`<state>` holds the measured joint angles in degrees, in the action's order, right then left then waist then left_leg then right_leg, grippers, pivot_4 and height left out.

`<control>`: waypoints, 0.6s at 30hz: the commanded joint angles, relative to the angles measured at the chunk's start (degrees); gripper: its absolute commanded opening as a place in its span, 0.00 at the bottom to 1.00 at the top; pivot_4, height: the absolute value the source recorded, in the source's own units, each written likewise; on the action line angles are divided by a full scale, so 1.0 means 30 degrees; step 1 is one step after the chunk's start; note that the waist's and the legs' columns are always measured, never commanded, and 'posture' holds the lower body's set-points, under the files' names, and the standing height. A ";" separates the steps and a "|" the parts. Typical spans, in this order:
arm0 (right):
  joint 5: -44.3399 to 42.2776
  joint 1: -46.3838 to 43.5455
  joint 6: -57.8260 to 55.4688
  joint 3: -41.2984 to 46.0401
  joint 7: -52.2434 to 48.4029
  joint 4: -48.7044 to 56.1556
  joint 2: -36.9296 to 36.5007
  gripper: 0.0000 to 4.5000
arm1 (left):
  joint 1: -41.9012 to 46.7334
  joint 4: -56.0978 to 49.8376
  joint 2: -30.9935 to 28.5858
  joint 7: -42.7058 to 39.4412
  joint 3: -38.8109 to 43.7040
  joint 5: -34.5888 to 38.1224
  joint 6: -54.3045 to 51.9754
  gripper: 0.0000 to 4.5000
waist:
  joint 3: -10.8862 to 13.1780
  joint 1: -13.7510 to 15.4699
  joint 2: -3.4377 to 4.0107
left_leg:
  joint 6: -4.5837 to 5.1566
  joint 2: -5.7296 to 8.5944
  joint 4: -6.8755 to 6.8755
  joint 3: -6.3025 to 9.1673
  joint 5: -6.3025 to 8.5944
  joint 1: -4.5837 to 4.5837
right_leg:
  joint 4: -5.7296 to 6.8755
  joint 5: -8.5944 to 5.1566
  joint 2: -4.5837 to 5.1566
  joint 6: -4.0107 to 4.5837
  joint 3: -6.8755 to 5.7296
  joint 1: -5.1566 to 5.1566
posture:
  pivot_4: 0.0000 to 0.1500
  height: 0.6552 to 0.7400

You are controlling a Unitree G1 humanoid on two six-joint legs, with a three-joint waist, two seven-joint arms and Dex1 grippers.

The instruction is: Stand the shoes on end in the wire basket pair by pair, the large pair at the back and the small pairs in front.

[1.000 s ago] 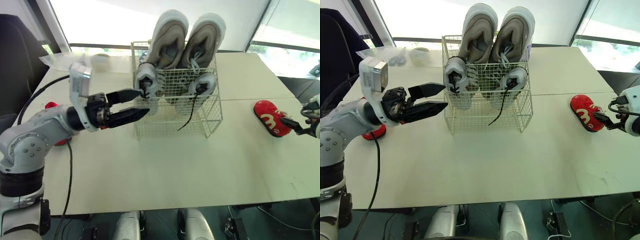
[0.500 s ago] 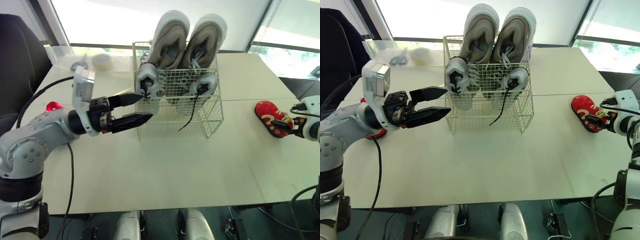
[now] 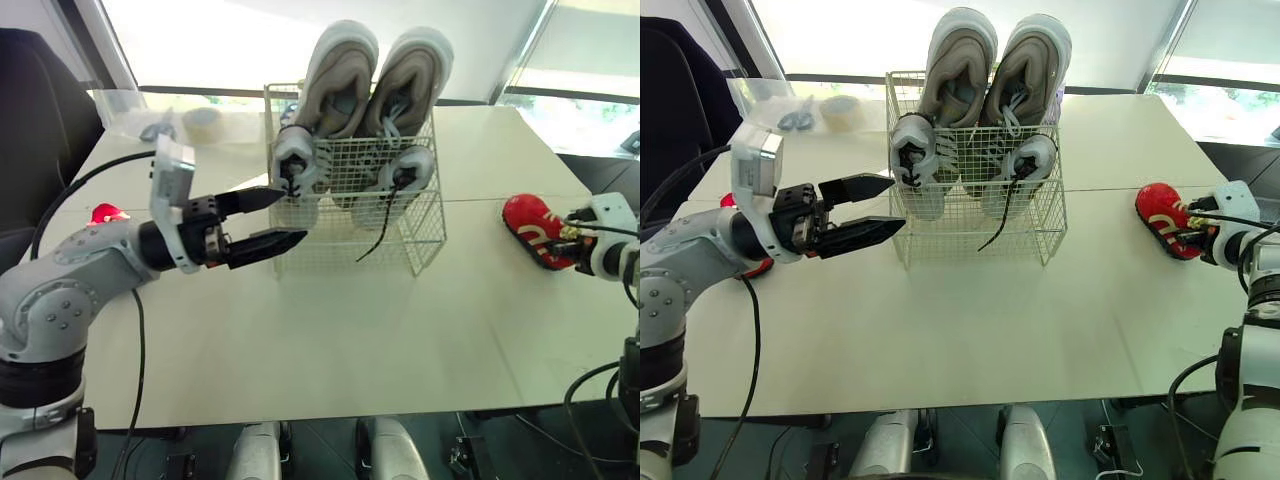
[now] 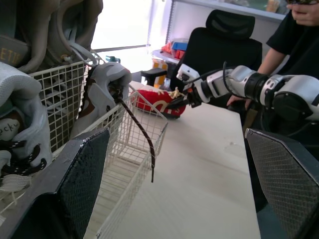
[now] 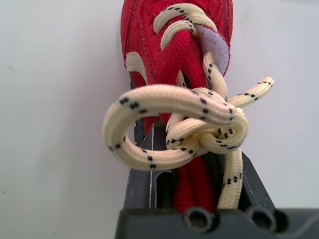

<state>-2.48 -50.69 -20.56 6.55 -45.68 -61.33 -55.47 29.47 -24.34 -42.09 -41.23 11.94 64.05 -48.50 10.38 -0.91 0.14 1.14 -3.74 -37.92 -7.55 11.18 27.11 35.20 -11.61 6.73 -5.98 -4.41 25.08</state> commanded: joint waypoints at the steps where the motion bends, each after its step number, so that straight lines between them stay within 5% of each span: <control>1: -0.1129 -0.0067 -0.0235 0.1444 -0.0629 0.6696 -0.1791 0.12 | 0.1235 0.1068 0.0306 -0.0066 0.0260 -0.0092 0.0384 1.00 | 0.0012 0.0056 0.0063 | 0.0002 0.0000 0.0000 -0.0001 0.0001 0.0005 | 0.0004 0.0005 0.0001 -0.0008 0.0000 0.0008 | 1.00 1.00; 10: -0.7040 0.2521 -0.2778 0.4088 -0.3286 2.5453 -0.2527 0.12 | 0.5998 0.6282 0.0803 -0.1511 0.0404 0.1995 -0.2094 1.00 | 0.0011 0.0110 0.0084 | 0.0013 -0.0003 0.0014 0.0025 0.0010 0.0003 | 0.0062 -0.0002 -0.0005 -0.0085 -0.0001 0.0028 | 1.00 1.00; 18: -0.4659 0.2811 0.2198 0.0526 -0.3399 2.7923 -0.1636 0.12 | 0.9068 0.9595 0.0867 -0.3731 -0.0265 0.1668 -0.4303 1.00 | 0.0003 0.0140 0.0041 | 0.0038 0.0008 -0.0035 0.0027 0.0026 0.0012 | 0.0013 -0.0036 0.0008 -0.0019 -0.0001 -0.0012 | 1.00 1.00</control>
<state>-18.23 -41.43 -17.50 8.56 -56.10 22.06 -60.77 54.34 4.39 -39.30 -50.81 11.50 69.24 -60.74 10.39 -0.49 0.27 1.25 -3.71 -38.03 -7.47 11.26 27.16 35.24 -11.72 6.76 -6.04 -4.41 25.05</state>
